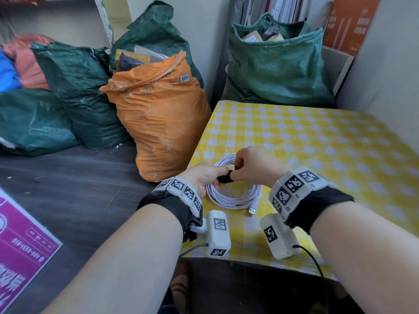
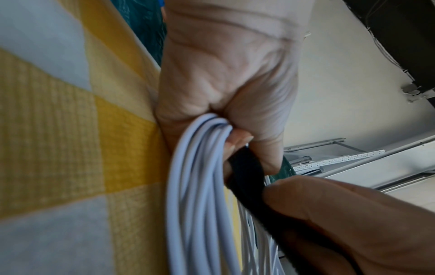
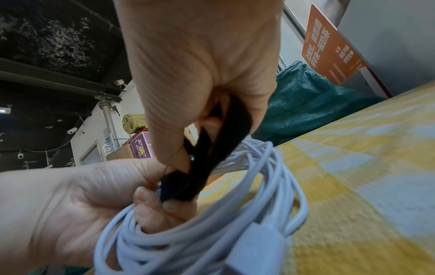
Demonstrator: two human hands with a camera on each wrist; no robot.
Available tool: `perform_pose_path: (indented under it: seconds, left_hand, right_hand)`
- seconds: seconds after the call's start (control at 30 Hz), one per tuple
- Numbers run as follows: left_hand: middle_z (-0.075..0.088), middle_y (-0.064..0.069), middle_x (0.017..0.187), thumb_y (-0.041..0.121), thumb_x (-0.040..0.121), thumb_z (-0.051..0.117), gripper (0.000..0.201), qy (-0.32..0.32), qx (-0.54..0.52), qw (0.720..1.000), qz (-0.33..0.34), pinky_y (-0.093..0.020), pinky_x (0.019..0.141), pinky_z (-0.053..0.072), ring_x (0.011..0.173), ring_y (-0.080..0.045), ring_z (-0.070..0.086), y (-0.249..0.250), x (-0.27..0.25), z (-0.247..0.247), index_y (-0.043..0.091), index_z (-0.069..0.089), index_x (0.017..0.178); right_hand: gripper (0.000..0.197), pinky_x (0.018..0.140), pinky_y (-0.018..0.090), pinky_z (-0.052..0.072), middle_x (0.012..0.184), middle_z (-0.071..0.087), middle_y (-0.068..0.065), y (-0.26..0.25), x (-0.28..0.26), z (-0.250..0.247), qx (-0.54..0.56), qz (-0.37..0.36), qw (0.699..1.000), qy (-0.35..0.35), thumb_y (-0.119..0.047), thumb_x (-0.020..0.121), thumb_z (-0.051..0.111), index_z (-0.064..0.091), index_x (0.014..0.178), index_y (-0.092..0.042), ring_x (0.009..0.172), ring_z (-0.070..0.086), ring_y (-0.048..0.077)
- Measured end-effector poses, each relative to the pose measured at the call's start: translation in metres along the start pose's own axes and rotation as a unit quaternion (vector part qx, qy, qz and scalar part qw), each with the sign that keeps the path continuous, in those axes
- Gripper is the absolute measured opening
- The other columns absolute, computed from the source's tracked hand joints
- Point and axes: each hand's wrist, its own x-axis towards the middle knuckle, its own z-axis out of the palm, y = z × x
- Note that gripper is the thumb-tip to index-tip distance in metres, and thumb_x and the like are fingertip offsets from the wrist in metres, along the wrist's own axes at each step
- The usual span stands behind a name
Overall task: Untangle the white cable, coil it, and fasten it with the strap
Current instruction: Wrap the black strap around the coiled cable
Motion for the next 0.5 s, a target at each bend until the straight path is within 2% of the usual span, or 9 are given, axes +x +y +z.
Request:
perform_pose_path:
  seconds: [0.13,0.2,0.23,0.3,0.33,0.4,0.5]
  left_hand:
    - [0.053,-0.011,0.067,0.013,0.090,0.058,0.017,0.005,-0.001,1.000,0.004,-0.024,0.055,0.035,0.041,-0.012,0.042,-0.001,0.001,0.000,0.004,0.055,0.076]
    - [0.058,-0.012,0.068,0.024,0.089,0.063,0.025,0.000,-0.013,1.000,0.001,-0.023,0.067,0.037,0.037,-0.006,0.045,0.000,0.000,0.000,0.005,0.056,0.074]
    - [0.060,-0.011,0.066,0.029,0.087,0.065,0.029,-0.003,-0.031,0.999,-0.009,-0.020,0.065,0.039,0.036,-0.005,0.044,0.000,0.000,0.000,0.007,0.055,0.072]
    - [0.058,-0.008,0.062,0.032,0.085,0.068,0.032,-0.006,-0.085,0.996,-0.035,-0.016,0.042,0.035,0.032,-0.006,0.033,0.004,-0.002,0.000,0.011,0.050,0.068]
    - [0.054,-0.007,0.062,0.030,0.085,0.068,0.031,-0.002,-0.107,0.994,-0.037,-0.015,0.036,0.031,0.030,-0.006,0.028,0.007,-0.003,0.001,0.012,0.050,0.068]
    - [0.051,-0.005,0.065,0.023,0.086,0.068,0.023,-0.006,-0.129,0.991,-0.017,-0.015,0.033,0.029,0.027,-0.005,0.029,0.014,-0.006,0.004,0.012,0.053,0.073]
    - [0.060,-0.003,0.064,0.014,0.089,0.063,0.011,-0.056,-0.148,0.987,0.021,-0.015,0.034,0.033,0.029,-0.002,0.036,0.028,-0.016,0.013,0.009,0.059,0.080]
  right_hand:
    - [0.013,0.046,0.018,0.035,0.082,0.061,0.002,0.005,0.000,-0.004,0.060,-0.001,0.998,-0.001,-0.022,0.079,0.066,0.065,0.085,-0.011,0.059,0.048,0.010]
    - [0.009,0.046,0.019,0.035,0.081,0.059,0.001,0.010,0.000,-0.009,0.096,0.015,0.995,0.011,-0.022,0.079,0.066,0.063,0.082,-0.015,0.058,0.049,0.009]
    - [0.010,0.044,0.018,0.035,0.079,0.059,0.000,0.012,-0.001,-0.012,0.108,0.027,0.994,0.017,-0.023,0.079,0.066,0.062,0.081,-0.015,0.057,0.050,0.009]
    - [0.010,0.039,0.016,0.036,0.067,0.062,-0.002,0.018,-0.003,-0.019,0.123,0.050,0.991,0.015,-0.023,0.079,0.067,0.061,0.079,-0.015,0.052,0.049,0.008]
    - [0.010,0.039,0.015,0.036,0.061,0.062,-0.004,0.020,-0.004,-0.023,0.130,0.057,0.990,0.006,-0.022,0.080,0.066,0.061,0.077,-0.014,0.050,0.048,0.007]
    - [0.009,0.042,0.018,0.036,0.056,0.063,-0.005,0.023,-0.005,-0.027,0.152,0.066,0.986,-0.002,-0.019,0.080,0.064,0.065,0.076,-0.011,0.046,0.045,0.009]
    - [0.016,0.045,0.022,0.037,0.059,0.064,-0.002,0.022,-0.005,-0.030,0.195,0.068,0.978,0.013,-0.021,0.083,0.063,0.067,0.081,-0.006,0.047,0.044,0.012]
